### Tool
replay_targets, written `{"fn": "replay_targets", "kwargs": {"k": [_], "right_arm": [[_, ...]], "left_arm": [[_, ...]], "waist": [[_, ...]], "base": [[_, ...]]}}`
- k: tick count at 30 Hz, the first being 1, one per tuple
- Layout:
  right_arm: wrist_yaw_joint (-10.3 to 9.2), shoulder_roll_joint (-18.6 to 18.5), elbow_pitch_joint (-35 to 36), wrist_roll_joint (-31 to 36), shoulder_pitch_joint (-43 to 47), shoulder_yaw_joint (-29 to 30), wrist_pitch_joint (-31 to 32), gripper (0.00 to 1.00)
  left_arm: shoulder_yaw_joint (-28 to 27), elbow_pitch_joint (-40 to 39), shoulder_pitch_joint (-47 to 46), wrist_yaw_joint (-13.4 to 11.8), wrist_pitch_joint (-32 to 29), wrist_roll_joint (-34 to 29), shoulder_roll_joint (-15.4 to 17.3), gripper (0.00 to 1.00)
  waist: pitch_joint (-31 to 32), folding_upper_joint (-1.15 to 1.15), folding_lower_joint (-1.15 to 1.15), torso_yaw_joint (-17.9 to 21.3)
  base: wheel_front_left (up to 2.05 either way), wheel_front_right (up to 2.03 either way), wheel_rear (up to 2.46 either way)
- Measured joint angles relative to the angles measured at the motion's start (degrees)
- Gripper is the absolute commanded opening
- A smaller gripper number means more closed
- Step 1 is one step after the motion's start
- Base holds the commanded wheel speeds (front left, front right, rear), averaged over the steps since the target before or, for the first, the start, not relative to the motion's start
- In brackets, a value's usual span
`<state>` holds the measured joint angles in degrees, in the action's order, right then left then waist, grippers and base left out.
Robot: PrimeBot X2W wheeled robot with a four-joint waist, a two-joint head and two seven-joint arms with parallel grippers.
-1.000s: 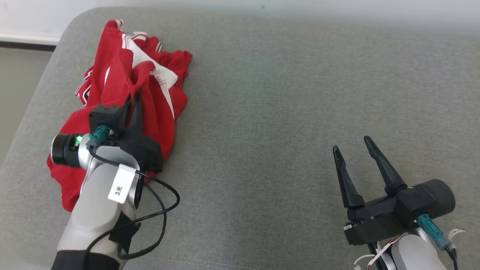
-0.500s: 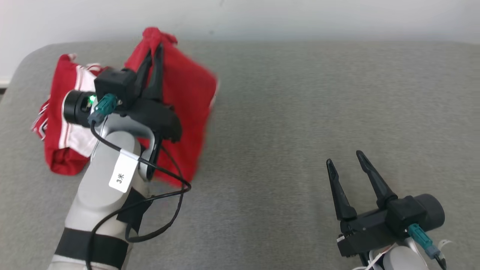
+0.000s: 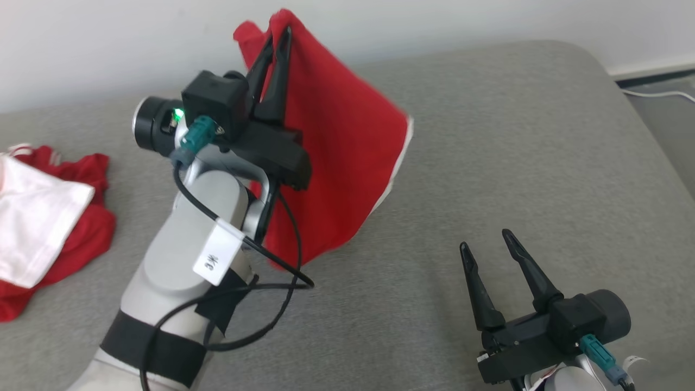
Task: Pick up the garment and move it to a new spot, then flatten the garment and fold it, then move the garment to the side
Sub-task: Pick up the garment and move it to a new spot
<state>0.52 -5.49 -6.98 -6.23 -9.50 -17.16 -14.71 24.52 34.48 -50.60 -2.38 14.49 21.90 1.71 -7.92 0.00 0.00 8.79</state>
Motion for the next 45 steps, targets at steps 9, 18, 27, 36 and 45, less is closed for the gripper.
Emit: {"fn": "replay_targets", "kwargs": {"k": [9,18,27,36,45], "right_arm": [[0.18,0.21,0.37,-0.46,-0.75,0.63,0.0,1.0],[1.04,0.8,-0.78,-0.82,-2.62,0.36,0.0,1.0],[1.55,1.3,-2.65,-0.83,-3.93,-0.81,0.0,1.0],[1.82,1.35,-3.75,-0.9,-3.63,0.05,0.0,1.0],[1.42,0.57,-3.91,-0.91,-2.13,2.3,0.01,1.0]], "left_arm": [[7.28,3.65,1.86,-1.88,0.0,3.01,0.1,0.0],[12.24,9.01,4.24,-2.74,0.0,3.79,0.35,0.0],[18.19,10.93,5.37,-3.23,0.0,6.8,0.53,0.44],[21.52,11.04,5.39,-3.43,0.0,10.09,0.49,1.0],[22.29,10.38,6.77,-2.58,0.0,10.72,0.47,1.0]], "waist": [[-2.35,0.0,0.0,5.18],[-5.73,0.0,0.01,6.37],[-5.42,0.0,0.01,6.59],[-4.05,0.0,0.01,6.49],[-2.31,0.0,0.01,3.74]], "base": [[0.0,0.0,0.0],[0.0,0.0,0.0],[0.0,0.0,0.0],[0.0,0.0,0.0],[0.0,0.0,0.0]]}}
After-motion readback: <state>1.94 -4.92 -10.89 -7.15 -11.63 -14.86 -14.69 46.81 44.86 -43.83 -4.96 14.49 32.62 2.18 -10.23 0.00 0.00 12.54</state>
